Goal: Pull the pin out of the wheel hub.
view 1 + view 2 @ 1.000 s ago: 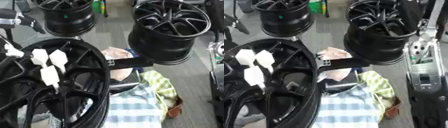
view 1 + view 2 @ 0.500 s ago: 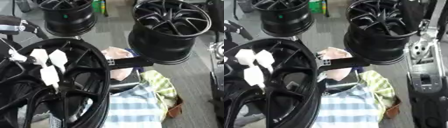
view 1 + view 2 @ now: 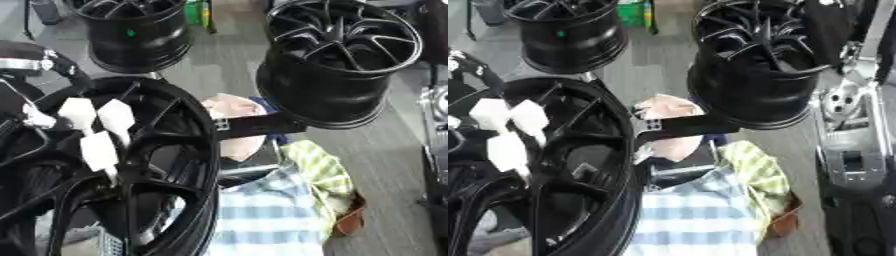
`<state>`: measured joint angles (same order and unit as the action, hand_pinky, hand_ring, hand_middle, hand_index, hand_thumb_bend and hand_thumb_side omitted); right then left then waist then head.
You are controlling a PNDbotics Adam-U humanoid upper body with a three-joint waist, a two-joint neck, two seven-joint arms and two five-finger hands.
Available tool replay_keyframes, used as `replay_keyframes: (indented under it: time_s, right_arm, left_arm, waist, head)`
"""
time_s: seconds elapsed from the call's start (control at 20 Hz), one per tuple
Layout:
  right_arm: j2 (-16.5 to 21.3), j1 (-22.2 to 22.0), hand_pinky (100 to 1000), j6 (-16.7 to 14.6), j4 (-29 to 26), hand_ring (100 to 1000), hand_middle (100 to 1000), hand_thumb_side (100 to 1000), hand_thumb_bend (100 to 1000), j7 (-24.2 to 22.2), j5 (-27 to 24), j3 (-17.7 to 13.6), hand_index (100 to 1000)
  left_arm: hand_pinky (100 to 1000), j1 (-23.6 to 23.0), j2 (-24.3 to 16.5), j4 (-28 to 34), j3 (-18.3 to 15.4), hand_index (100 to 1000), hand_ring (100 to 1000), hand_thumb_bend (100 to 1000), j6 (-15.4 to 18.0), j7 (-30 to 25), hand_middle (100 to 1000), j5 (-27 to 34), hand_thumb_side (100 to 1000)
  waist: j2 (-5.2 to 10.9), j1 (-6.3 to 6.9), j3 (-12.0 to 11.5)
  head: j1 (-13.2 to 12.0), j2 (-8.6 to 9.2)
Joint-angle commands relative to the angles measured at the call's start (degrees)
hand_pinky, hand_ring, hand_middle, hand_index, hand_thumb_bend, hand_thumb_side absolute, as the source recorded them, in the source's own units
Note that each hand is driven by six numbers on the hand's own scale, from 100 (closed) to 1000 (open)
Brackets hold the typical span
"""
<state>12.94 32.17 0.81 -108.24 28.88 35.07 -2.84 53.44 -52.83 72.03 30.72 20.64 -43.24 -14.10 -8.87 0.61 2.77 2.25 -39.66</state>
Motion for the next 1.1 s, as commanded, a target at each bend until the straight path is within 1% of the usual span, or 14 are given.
replay_keyframes:
  time_s: [0.05,0.25,0.4,0.95,1.1]
  right_arm:
    - [1.1,0.5,740,0.0,-0.6,730,667,632,100,0.4,-0.5,-0.5,826]
    - [1.1,0.3,740,0.0,-0.7,730,667,632,100,0.7,-0.7,-0.6,826]
    - [1.1,0.2,740,-0.1,-0.8,730,666,633,100,0.9,-0.8,-0.7,825]
    - [1.0,-0.3,740,-0.2,-1.0,729,664,636,100,2.1,-1.2,-1.2,824]
    - [1.1,-0.3,740,-0.2,-0.9,729,664,636,100,2.3,-1.2,-1.2,823]
  left_arm:
    - [879,0.9,-0.6,-1.1,-0.5,889,817,421,9.2,-8.7,735,-0.4,465]
    - [877,0.8,0.0,-2.3,-0.3,884,816,417,9.6,-8.7,736,-0.2,464]
    - [875,0.8,0.4,-3.4,-0.4,879,814,417,9.7,-8.7,732,-1.2,460]
    - [850,0.7,1.4,-6.3,-1.0,834,780,383,10.1,-8.7,675,-1.7,414]
    - [835,0.7,1.7,-6.6,-1.2,812,760,362,9.9,-8.7,640,-1.6,400]
  waist:
    - [0.77,0.09,0.1]
    - [0.69,0.06,0.1]
    - [0.61,0.07,0.2]
    - [0.45,0.04,0.3]
    - [0.46,0.03,0.3]
  head:
    - [-0.1,0.69]
    - [-0.1,0.70]
    - [-0.2,0.69]
    - [-0.2,0.79]
    - [-0.3,0.83]
